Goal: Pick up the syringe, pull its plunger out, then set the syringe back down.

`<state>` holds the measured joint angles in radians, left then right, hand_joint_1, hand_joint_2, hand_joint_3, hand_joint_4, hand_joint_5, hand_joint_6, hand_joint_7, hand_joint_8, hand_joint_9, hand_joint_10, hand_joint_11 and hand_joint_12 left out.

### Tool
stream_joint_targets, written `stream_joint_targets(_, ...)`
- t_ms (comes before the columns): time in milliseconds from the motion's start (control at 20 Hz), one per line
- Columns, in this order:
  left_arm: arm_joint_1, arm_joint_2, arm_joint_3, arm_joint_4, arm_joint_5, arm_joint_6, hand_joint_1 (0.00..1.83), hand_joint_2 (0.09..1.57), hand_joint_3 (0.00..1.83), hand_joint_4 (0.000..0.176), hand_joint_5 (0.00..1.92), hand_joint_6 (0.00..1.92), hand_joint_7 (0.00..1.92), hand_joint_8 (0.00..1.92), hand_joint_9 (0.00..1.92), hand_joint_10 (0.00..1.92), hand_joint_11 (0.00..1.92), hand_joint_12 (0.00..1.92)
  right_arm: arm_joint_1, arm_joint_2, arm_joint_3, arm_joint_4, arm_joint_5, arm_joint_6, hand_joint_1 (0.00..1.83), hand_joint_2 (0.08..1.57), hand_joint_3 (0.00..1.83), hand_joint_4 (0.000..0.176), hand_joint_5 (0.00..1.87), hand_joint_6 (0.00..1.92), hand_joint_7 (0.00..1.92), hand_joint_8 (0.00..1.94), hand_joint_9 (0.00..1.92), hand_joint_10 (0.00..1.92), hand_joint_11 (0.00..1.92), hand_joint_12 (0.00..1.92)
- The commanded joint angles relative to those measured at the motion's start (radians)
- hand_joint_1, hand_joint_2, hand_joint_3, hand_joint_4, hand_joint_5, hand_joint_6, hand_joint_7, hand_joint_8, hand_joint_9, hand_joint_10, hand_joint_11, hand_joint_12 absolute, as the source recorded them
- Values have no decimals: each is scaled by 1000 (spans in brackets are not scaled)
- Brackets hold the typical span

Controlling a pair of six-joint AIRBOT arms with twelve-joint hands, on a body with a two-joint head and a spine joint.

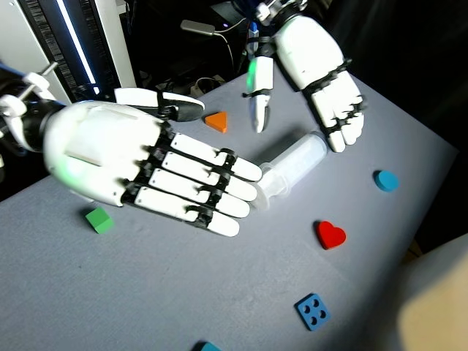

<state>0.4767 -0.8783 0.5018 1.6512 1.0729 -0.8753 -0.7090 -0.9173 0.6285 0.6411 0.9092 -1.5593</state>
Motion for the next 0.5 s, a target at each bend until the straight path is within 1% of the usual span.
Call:
stream_joint_targets(0,4,-2,-1,132,57,-32,141,1076,0,0,104,4,97,5,97,6,0,438,15,-6,8,-43,106,-15,0,1025,7,0,60,0,44,0,25,0,0,264)
stream_joint_targets(50,36,-6,-6,166,65,-74,173,1058,0,0,123,7,118,8,113,7,0,474,17,-20,16,-32,112,-37,0,1026,7,0,71,4,49,2,27,1,0,264)
stream_joint_targets(100,65,-15,-12,185,98,-104,249,1026,0,0,138,7,135,7,124,7,0,506,22,-32,21,-3,119,-59,0,1028,5,0,91,7,71,6,42,4,0,301)
stream_joint_targets(200,111,-32,-14,196,130,-143,443,976,0,0,145,4,148,5,138,6,0,542,35,-51,32,38,122,-88,0,1029,2,0,97,3,103,9,66,8,0,356)
stream_joint_targets(300,139,-52,-13,208,164,-160,611,948,0,0,130,0,132,0,134,2,0,504,40,-66,46,38,127,-90,0,1032,3,0,87,0,88,1,62,5,0,360)
stream_joint_targets(350,149,-60,-10,223,174,-160,666,946,0,0,130,1,137,2,138,3,0,500,40,-69,52,38,123,-89,0,1032,3,0,89,1,87,1,64,5,0,360)
stream_joint_targets(450,170,-76,-2,232,192,-160,724,987,5,0,110,0,123,0,127,0,0,482,36,-69,59,38,108,-74,0,1030,1,0,97,4,95,4,73,8,0,358)
